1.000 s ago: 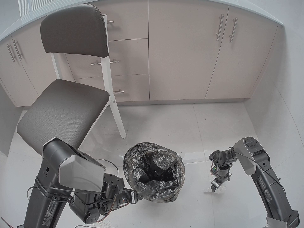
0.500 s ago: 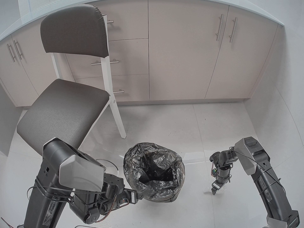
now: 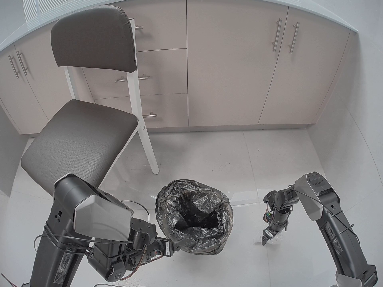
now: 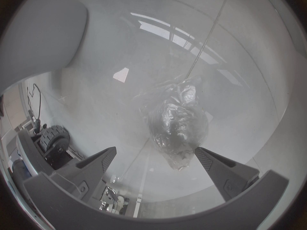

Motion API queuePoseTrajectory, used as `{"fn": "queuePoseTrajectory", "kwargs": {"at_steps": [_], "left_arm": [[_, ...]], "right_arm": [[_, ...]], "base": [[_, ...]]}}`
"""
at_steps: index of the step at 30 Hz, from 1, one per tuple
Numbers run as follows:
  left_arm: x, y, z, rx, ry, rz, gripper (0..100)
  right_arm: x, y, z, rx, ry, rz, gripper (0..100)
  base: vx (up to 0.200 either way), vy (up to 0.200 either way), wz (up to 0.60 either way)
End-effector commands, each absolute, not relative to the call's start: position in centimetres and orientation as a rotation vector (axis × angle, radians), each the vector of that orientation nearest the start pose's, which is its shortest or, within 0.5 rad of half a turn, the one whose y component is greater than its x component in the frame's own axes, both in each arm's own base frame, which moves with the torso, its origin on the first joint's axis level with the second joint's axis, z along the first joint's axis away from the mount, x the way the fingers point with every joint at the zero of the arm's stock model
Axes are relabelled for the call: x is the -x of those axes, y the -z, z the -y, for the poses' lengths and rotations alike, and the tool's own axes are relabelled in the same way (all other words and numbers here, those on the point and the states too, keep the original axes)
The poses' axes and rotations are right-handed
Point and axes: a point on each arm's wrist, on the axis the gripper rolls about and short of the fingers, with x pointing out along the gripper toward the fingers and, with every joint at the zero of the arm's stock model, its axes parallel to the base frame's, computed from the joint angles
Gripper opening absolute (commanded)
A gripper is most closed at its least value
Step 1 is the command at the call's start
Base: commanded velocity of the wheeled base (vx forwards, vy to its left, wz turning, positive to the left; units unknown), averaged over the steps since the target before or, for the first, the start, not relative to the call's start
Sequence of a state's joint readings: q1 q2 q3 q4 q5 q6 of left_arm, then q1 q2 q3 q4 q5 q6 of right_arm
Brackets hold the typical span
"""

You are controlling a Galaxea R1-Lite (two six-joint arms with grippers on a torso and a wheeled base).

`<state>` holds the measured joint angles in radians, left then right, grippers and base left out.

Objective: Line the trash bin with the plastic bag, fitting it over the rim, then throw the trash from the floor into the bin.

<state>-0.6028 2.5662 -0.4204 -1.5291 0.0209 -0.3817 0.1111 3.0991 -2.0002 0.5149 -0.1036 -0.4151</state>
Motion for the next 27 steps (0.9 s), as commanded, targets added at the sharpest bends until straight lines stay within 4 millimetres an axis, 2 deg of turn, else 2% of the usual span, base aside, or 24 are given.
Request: {"fn": "queuePoseTrajectory", "kwargs": {"at_steps": [1, 2, 3, 5, 11, 20, 27], "left_arm": [[-25.0, 8.4, 17.2, 0.168, 0.439, -0.691, 100], [-25.0, 8.4, 17.2, 0.168, 0.439, -0.691, 100], [-25.0, 8.5, 17.2, 0.166, 0.439, -0.692, 100], [-25.0, 8.5, 17.2, 0.166, 0.439, -0.692, 100], [-25.0, 8.5, 17.2, 0.165, 0.441, -0.693, 100], [-25.0, 8.5, 17.2, 0.165, 0.441, -0.693, 100], [-25.0, 8.5, 17.2, 0.165, 0.442, -0.695, 100]], "right_arm": [[-44.5, 21.1, -5.5, 0.468, -0.319, -1.522, 100], [-44.5, 21.1, -5.5, 0.468, -0.319, -1.522, 100], [-45.9, 21.0, -6.2, 0.416, -0.277, -1.385, 100], [-46.6, 20.8, -6.5, 0.375, -0.245, -1.307, 100], [-47.9, 20.4, -7.0, 0.305, -0.201, -1.181, 100], [-47.8, 20.5, -6.9, 0.305, -0.191, -1.192, 100], [-46.6, 20.8, -6.7, 0.368, -0.235, -1.309, 100]], "base": [[0.0, 0.0, 0.0], [0.0, 0.0, 0.0], [0.0, 0.0, 0.0], [0.0, 0.0, 0.0], [0.0, 0.0, 0.0], [0.0, 0.0, 0.0], [0.0, 0.0, 0.0]]}}
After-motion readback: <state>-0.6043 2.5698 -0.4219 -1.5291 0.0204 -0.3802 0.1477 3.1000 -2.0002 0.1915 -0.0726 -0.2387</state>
